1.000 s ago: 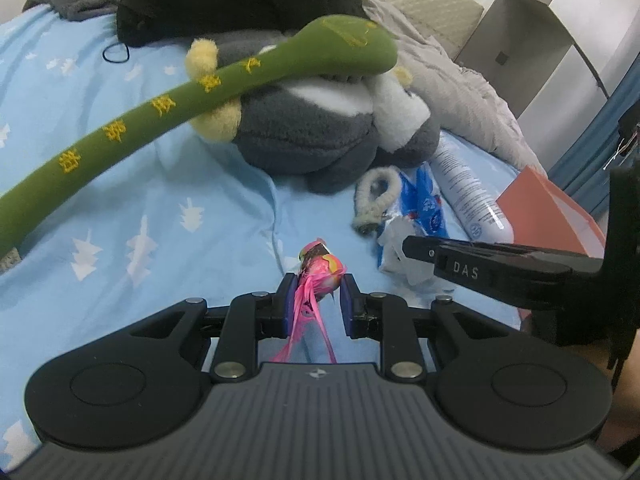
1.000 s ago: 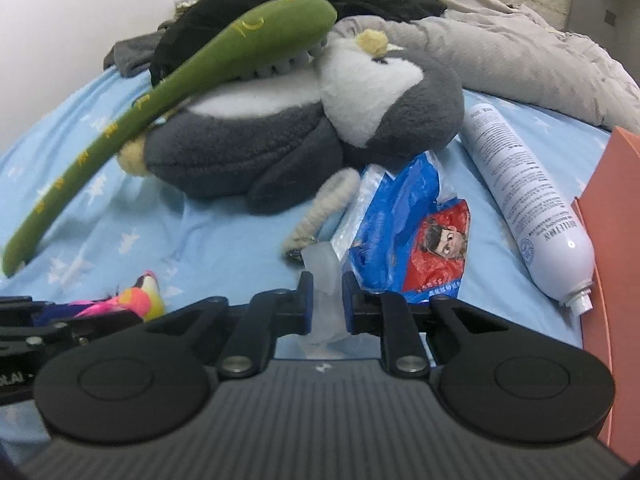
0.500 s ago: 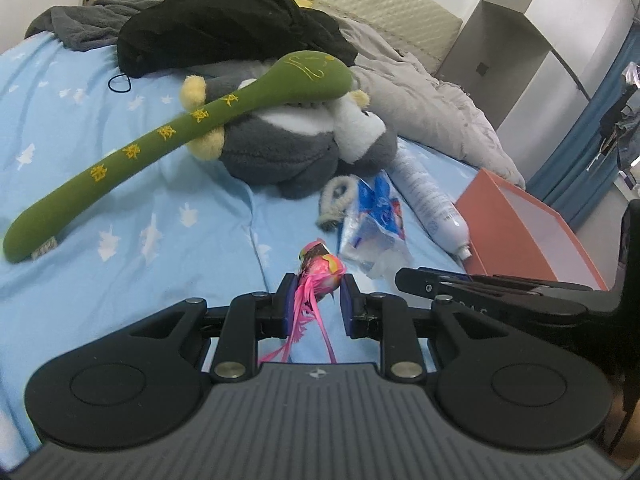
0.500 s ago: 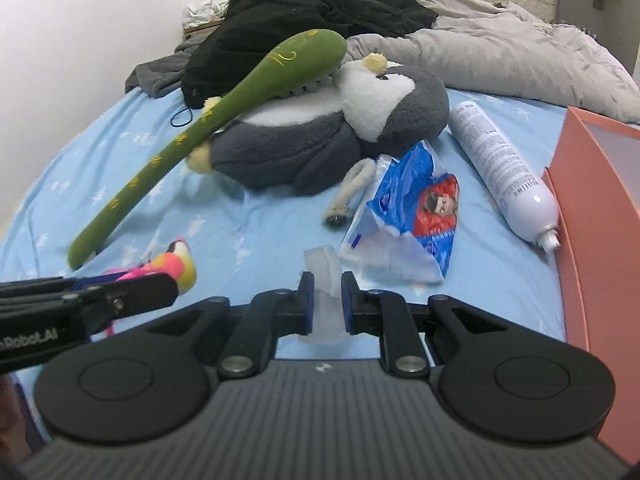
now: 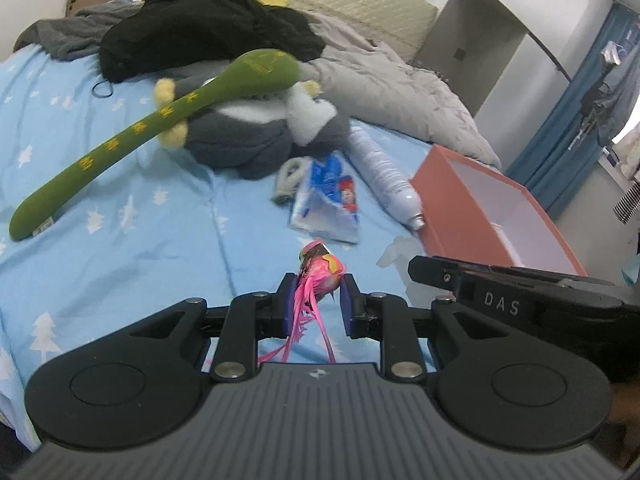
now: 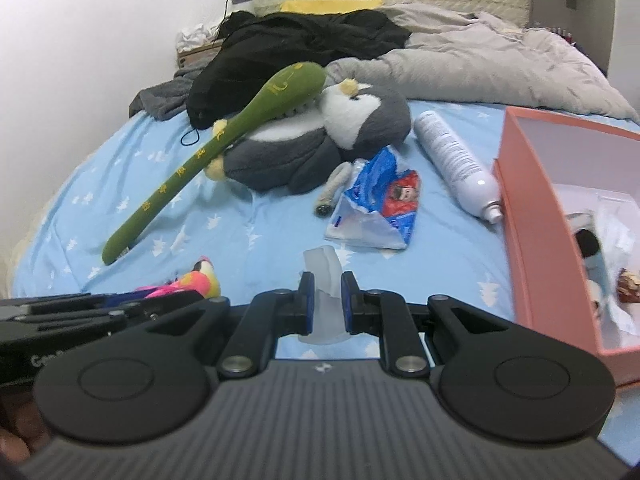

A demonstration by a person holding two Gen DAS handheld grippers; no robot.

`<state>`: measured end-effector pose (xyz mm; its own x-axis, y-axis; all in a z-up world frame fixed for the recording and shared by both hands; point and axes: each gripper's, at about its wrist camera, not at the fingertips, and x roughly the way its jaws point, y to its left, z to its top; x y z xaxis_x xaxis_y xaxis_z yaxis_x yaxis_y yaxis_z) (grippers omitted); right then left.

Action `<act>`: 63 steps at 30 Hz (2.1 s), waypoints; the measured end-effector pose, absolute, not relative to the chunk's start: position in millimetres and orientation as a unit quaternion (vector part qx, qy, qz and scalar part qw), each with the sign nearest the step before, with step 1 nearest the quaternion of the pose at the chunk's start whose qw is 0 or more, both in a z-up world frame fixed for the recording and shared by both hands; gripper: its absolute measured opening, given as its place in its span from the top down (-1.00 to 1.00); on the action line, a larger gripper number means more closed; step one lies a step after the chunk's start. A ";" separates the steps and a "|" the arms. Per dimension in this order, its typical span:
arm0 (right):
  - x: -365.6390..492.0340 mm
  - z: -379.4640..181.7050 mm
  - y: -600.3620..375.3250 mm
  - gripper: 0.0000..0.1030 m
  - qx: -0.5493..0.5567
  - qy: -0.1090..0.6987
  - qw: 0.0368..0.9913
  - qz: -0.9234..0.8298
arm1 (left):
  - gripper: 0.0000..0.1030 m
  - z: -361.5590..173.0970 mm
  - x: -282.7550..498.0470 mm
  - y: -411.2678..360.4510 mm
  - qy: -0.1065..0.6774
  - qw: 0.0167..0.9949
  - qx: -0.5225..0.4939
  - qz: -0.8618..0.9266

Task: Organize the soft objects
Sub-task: 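Carry the pink hair tie and clear bag over the pink box with both tools, then open both tools to drop the hair tie and clear bag into the box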

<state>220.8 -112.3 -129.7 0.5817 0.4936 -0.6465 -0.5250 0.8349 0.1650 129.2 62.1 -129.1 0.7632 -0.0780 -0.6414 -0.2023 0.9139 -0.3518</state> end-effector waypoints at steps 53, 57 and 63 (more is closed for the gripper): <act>309.5 -97.2 -373.7 0.65 0.114 0.382 0.916 0.052 | 0.48 -103.0 382.7 -198.7 0.424 0.874 -0.104 -0.215; 336.4 -114.8 -382.8 0.65 0.117 0.401 0.908 0.045 | 0.48 -119.6 411.6 -206.0 0.438 0.868 -0.096 -0.214; 363.5 -138.2 -393.4 0.62 0.123 0.423 0.897 0.038 | 0.48 -134.7 436.1 -212.7 0.441 0.867 -0.081 -0.216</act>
<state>363.5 -393.4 -138.2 0.6393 0.1725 -0.7493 0.0353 0.9669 0.2528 436.1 -212.7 -134.7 0.5181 -0.4461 -0.7298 0.3027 0.8936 -0.3314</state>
